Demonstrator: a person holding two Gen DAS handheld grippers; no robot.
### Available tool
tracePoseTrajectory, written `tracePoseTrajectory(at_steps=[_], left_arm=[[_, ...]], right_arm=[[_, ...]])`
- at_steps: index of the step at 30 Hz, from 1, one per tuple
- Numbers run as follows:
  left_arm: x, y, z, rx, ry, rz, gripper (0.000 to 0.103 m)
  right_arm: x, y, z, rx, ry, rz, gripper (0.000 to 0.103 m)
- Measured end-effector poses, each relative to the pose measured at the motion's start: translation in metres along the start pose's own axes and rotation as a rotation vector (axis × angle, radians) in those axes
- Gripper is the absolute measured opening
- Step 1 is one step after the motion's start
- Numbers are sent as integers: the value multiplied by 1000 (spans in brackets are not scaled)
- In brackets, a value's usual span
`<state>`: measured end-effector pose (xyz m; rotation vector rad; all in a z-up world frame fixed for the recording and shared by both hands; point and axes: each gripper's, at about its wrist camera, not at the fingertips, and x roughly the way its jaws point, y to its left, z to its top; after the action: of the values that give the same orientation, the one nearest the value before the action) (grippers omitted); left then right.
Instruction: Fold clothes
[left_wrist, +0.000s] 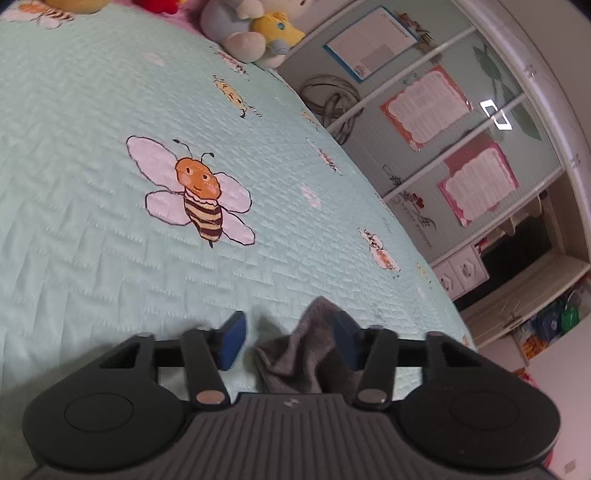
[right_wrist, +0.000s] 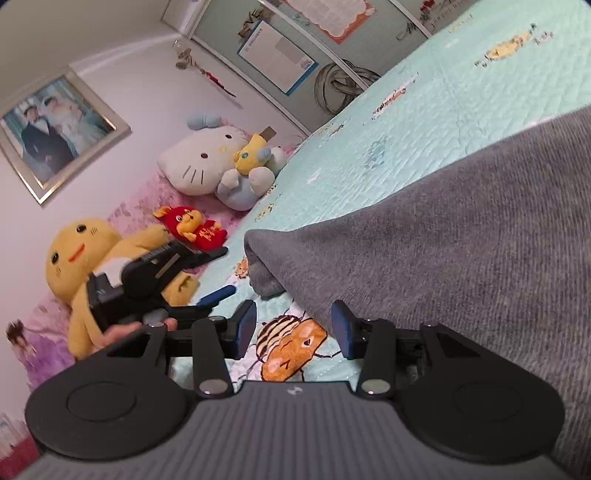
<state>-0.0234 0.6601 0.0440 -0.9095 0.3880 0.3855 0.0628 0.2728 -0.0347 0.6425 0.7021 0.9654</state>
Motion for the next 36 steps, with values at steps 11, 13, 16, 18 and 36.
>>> tracePoseTrajectory(at_steps=[11,13,16,18,36], left_arm=[[21,-1,-1,141,60,-7,37],[25,-2,-2,159,70,-4,37],[31,-4,-2,185,84,-4,36],[35,-7,-2,212,104,-13,10],[-21,27,49,209,2,26,1]], right_arm=[[7,0,0,14,7,10,46],[9,0,1,14,7,11,46],[8,1,0,16,7,13,46],[8,1,0,15,7,12,46],[5,5,-3,10,13,5,46]])
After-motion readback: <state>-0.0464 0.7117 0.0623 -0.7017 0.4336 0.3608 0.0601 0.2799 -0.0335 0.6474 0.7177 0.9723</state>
